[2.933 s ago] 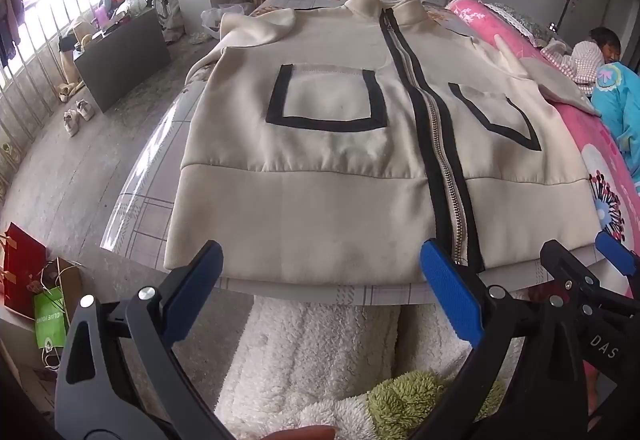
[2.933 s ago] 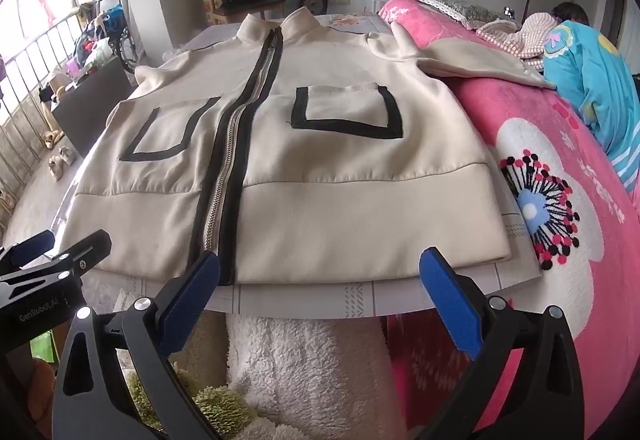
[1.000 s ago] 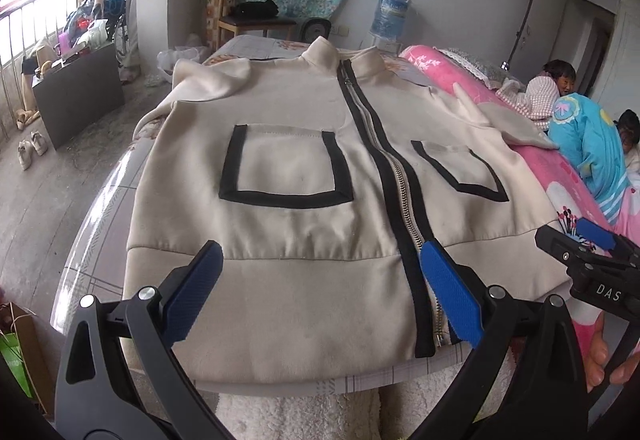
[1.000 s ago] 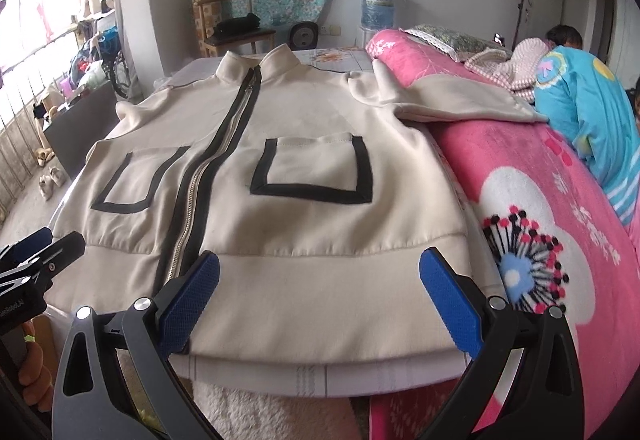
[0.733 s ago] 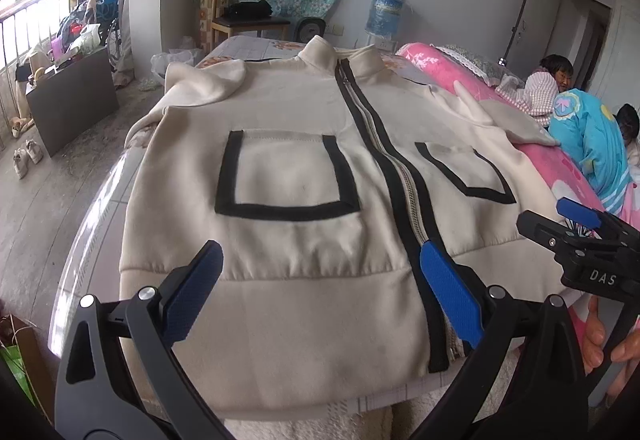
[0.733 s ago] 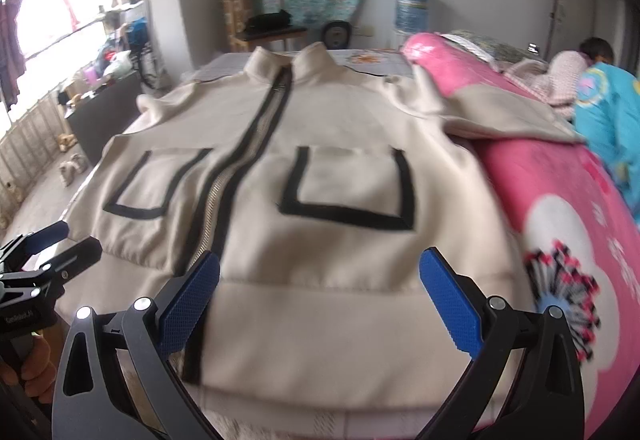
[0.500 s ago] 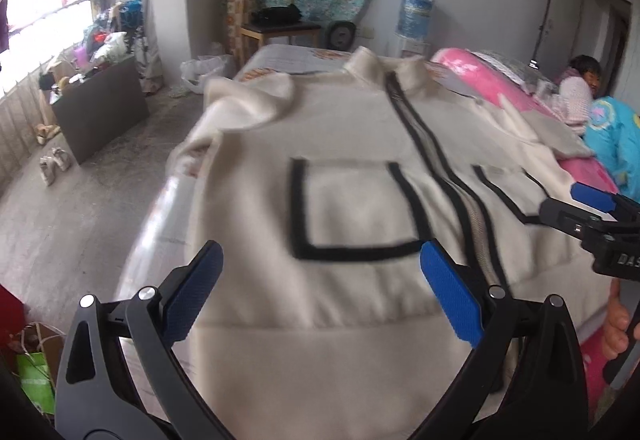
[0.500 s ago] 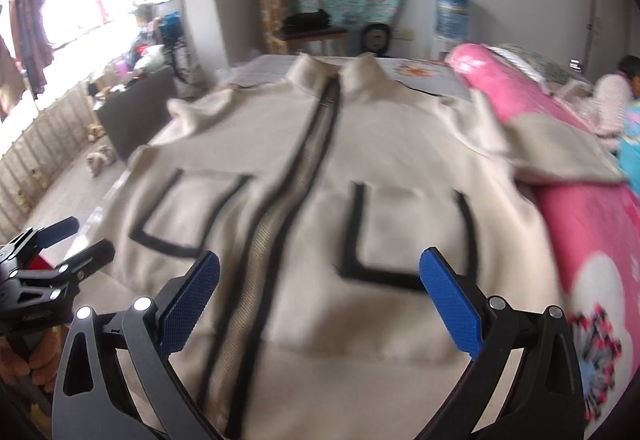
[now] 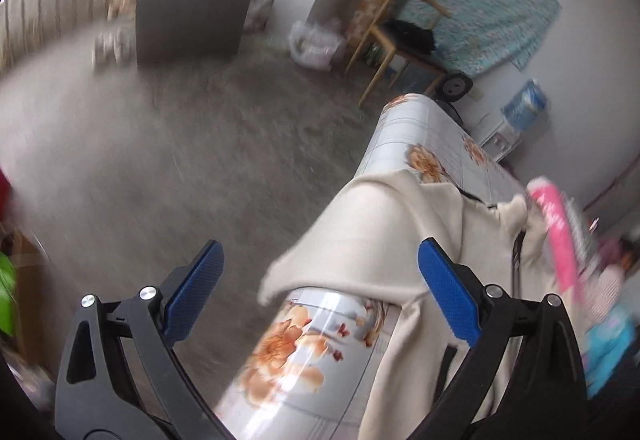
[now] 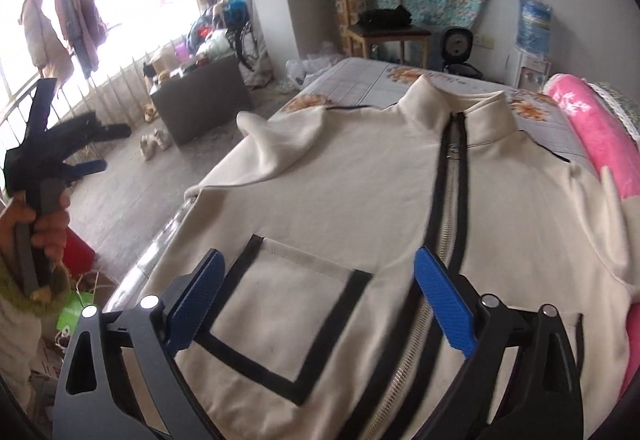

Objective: Fold large clothes
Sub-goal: 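Grasp the jacket's sleeve with the left gripper and lift it, then fold the held sleeve across the jacket body with the left gripper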

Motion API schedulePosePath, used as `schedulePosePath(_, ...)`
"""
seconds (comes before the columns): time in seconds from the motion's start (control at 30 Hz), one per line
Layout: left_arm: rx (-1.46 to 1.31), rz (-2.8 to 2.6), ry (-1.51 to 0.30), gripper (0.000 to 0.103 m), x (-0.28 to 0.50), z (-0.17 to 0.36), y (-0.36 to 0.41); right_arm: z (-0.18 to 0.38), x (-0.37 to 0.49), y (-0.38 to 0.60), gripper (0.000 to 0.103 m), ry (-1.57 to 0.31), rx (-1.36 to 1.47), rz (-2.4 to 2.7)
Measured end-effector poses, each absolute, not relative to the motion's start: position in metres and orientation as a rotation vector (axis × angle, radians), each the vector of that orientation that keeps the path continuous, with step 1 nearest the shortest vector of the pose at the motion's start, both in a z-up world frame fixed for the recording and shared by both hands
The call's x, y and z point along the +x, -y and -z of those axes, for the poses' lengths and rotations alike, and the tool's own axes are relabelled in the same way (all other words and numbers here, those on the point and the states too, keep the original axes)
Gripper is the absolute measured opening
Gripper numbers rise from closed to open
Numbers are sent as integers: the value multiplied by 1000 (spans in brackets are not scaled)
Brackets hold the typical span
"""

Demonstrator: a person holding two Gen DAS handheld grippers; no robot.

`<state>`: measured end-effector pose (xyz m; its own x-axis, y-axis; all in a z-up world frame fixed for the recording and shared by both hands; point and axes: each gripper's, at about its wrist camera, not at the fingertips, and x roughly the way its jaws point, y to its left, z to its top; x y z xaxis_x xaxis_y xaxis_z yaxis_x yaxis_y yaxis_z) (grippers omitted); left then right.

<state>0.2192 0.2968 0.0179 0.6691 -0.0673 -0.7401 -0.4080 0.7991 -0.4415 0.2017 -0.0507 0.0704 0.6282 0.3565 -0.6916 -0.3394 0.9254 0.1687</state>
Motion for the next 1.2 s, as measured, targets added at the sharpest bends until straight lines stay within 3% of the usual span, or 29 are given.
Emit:
schedulePosePath(0.13,-1047,-128,-968,77,245,69,-343,-46,218,31,81,-863,-28,-407)
schedulePosePath(0.33,-1600,17,-1072,77,260,196,-361,-18,231,12,81,-953,-92,-385)
schedulePosePath(0.6,-1873,165,-1166,77,277,287,-337,-12,243,-1,81,-993,-114,-333)
schedulePosePath(0.7,-1867,172,-1145,72,281,291,-338,-16,247,-4,81,-977,-125,-312)
schedulePosePath(0.87,-1821,214,-1119,33,293,282,-345,-16,253,-3,81,-967,-121,-285)
schedulePosePath(0.97,-1755,153,-1092,15,291,269,-357,-17,255,0,81,-960,-103,-278)
schedulePosePath(1.1,-1459,20,-985,9,294,210,-386,-23,250,7,81,-945,-73,-274)
schedulePosePath(1.2,-1006,-107,-849,8,295,104,-382,-31,243,17,81,-921,-55,-269)
